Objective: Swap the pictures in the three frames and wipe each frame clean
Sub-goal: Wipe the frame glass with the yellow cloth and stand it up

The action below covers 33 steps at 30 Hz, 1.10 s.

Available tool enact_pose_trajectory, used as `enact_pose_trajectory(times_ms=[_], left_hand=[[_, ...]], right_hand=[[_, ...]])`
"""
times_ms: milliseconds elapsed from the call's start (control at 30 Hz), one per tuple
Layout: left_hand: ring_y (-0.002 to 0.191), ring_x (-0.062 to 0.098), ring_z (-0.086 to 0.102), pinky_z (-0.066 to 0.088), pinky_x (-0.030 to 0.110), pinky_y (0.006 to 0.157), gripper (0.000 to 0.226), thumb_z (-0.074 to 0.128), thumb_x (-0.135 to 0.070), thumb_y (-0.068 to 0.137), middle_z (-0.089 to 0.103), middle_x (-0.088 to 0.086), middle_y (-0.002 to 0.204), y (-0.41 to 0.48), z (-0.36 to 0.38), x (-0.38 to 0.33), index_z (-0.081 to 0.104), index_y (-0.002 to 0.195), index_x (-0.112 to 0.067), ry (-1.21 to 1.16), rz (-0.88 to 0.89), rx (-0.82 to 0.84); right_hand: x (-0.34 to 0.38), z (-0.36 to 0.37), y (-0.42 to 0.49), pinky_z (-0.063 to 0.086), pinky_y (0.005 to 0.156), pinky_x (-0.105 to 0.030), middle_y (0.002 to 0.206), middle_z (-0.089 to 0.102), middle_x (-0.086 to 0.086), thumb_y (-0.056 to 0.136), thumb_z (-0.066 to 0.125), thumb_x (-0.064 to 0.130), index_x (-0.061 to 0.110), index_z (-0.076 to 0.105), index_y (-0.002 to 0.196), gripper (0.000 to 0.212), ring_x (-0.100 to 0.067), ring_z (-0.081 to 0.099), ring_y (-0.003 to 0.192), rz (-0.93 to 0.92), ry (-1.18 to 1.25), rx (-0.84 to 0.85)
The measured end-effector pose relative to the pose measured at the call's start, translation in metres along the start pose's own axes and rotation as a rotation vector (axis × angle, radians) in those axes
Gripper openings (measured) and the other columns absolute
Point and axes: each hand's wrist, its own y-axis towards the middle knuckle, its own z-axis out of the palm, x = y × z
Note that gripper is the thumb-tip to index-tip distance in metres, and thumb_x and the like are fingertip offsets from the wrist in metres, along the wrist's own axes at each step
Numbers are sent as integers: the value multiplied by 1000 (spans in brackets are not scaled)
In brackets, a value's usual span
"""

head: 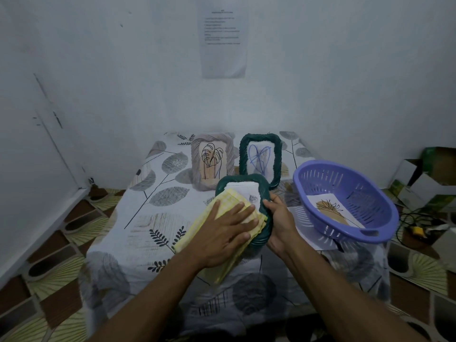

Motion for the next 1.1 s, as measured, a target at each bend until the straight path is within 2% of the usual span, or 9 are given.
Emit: enact_pose_trajectory(times_ms=[167, 333, 533, 633, 800, 900, 1000, 1033, 1100], left_hand=[[145, -1, -9, -17, 46, 116, 84, -15, -73, 82, -1, -26, 155, 6, 0, 21, 23, 148, -39, -77, -236, -131], [145, -5, 1, -14, 38, 117, 69, 0, -65, 92, 17, -22, 156, -20, 7, 4, 39, 142, -36, -207, -72, -30], [145, -2, -10, -12, 45, 118, 71, -10, -64, 90, -2, -22, 157, -1, -3, 20, 20, 150, -38, -23, -179, -113], [145, -3, -6, -10, 47, 118, 69, -6, -62, 92, 3, -22, 157, 16, -12, 22, 22, 150, -37, -13, -191, -132], [145, -4, 3, -9, 45, 119, 67, -3, -59, 95, 16, -23, 156, 6, 2, 6, 35, 146, -36, -61, -48, -102], [147, 3, 2, -9, 53, 117, 69, -4, -62, 93, 20, -23, 155, 4, 5, 13, 39, 142, -39, -23, -180, -220], [146, 14, -15, -15, 54, 113, 65, -2, -66, 89, 4, -20, 158, 5, 0, 30, 38, 137, -46, -18, -335, -263], [146, 16, -13, -10, 54, 114, 63, 3, -68, 88, 0, -15, 160, 6, -1, 36, 38, 136, -47, -45, -362, -250], [144, 21, 12, 14, 52, 117, 52, 21, -65, 91, 7, -4, 157, 4, -5, 45, 42, 134, -44, -179, -387, -237]], right_hand=[[-1, 2, -5, 52, 84, -52, 103, 67, -21, 99, 40, 6, 8, 58, 109, 21, -34, 64, 85, 8, -34, 0], [8, -5, 5, 51, 85, -55, 115, 64, -26, 98, 41, 6, 7, 57, 116, 24, -36, 64, 90, -30, -19, -74], [-6, -1, -12, 54, 84, -51, 110, 67, -23, 99, 41, 6, 6, 59, 113, 22, -38, 65, 94, 48, -23, 56], [-7, 3, -14, 54, 83, -50, 109, 67, -23, 100, 41, 6, 5, 59, 115, 24, -39, 65, 95, 41, 13, 80], [-2, -2, -3, 55, 79, -48, 107, 68, -22, 100, 39, 6, 5, 59, 116, 26, -35, 66, 87, 30, 68, -6], [-8, -2, -9, 51, 86, -53, 101, 68, -22, 99, 39, 5, 5, 59, 111, 23, -36, 65, 86, 46, 60, 20], [-12, 1, -15, 49, 90, -57, 103, 68, -23, 98, 40, 4, 4, 59, 112, 23, -38, 64, 91, 61, 24, 69], [-12, 2, -15, 49, 90, -57, 105, 68, -23, 98, 40, 4, 4, 59, 112, 23, -38, 64, 92, 66, 11, 81], [-12, 5, -14, 52, 86, -54, 106, 68, -24, 98, 40, 4, 5, 58, 113, 23, -38, 64, 92, 71, -10, 95]])
